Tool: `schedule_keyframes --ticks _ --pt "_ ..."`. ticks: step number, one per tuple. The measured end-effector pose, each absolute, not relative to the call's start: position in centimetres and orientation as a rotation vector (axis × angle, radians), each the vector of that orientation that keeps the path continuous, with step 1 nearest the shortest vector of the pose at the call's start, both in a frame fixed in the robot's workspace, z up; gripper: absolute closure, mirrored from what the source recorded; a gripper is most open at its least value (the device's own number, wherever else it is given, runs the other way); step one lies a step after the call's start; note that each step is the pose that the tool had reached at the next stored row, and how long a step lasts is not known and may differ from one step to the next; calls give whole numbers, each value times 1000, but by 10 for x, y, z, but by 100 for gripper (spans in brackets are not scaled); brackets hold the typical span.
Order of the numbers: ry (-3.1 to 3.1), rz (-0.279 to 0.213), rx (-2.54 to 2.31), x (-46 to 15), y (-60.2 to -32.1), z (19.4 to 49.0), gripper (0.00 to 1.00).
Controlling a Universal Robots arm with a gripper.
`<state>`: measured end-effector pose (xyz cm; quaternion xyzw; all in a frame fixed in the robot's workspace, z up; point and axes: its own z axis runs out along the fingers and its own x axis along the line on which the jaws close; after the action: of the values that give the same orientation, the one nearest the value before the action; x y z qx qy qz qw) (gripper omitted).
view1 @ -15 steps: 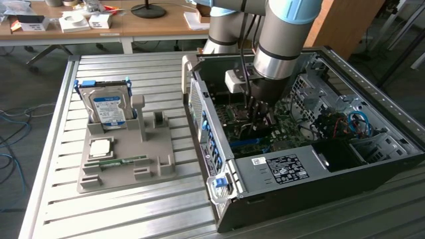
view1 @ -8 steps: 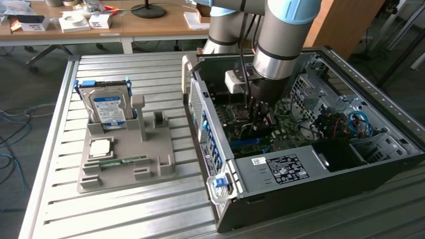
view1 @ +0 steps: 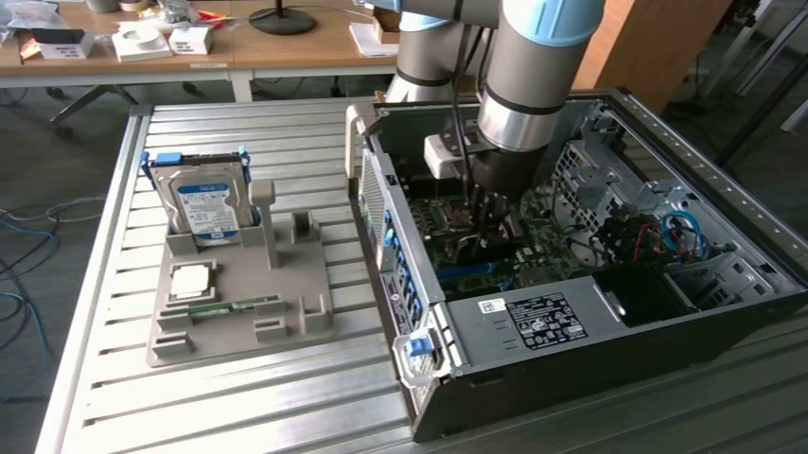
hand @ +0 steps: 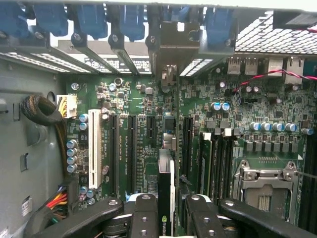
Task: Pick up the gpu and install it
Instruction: 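Insert the gpu into the slot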
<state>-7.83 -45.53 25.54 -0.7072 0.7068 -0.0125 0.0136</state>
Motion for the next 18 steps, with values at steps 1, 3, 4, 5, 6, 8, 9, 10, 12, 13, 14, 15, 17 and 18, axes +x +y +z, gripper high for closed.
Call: schedule_keyframes --ticks 1,3,4,5,6,8,9,10,12,13,14,15,17,18 --pt "2201 -39 -2203 -79 -455 255 74" --pt "2201 -39 -2203 -80 -455 255 74" --pt "2201 -39 -2203 -80 -455 255 74" --pt "2201 -39 -2203 -80 -455 255 74" --pt "2201 -39 -2203 -80 -455 255 74" --pt "2202 -39 -2202 -80 -455 255 74" --pt "2202 -39 -2202 -79 -455 255 74" --pt "2202 -39 -2202 -79 -455 255 74" --pt "2202 -39 -2202 -78 -456 255 74" --pt "2202 -39 -2202 -78 -456 255 74" --pt "2202 -39 -2202 -77 -456 255 74" --pt "2203 -39 -2202 -77 -456 255 74" --pt "2203 -39 -2202 -77 -456 255 74" --pt "2202 -38 -2202 -77 -456 255 74"
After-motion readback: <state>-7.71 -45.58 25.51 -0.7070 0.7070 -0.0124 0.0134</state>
